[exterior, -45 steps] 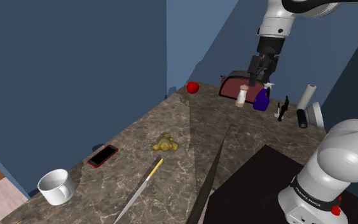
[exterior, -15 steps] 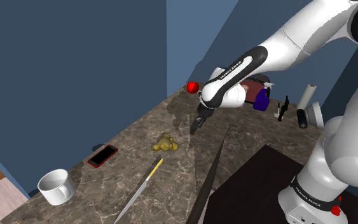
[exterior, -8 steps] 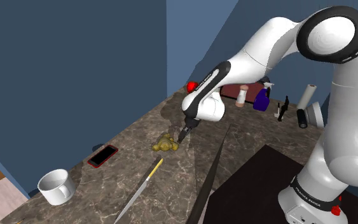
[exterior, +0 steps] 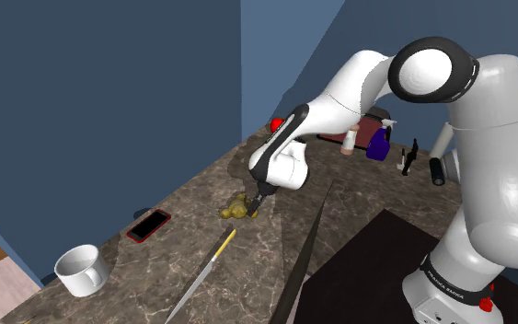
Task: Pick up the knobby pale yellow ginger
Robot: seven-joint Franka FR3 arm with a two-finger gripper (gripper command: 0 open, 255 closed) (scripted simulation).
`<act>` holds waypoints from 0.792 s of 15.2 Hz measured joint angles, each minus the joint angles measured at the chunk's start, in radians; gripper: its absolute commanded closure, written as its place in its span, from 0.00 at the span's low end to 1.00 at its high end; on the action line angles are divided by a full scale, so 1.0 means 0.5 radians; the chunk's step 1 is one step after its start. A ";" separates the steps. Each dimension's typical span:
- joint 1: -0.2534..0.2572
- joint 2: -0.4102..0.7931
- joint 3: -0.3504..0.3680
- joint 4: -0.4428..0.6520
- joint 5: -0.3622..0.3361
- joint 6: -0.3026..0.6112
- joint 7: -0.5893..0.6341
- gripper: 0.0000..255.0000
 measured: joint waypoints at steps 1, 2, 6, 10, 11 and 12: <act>-0.026 0.032 0.029 0.012 0.025 0.024 -0.037 0.00; -0.046 0.058 0.051 0.021 0.044 0.043 -0.065 0.00; -0.075 0.113 0.092 0.045 0.074 0.081 -0.111 1.00; -0.078 0.116 0.094 0.046 0.077 0.083 -0.114 1.00; -0.078 0.116 0.094 0.046 0.077 0.084 -0.114 1.00; -0.078 0.117 0.094 0.047 0.077 0.084 -0.114 1.00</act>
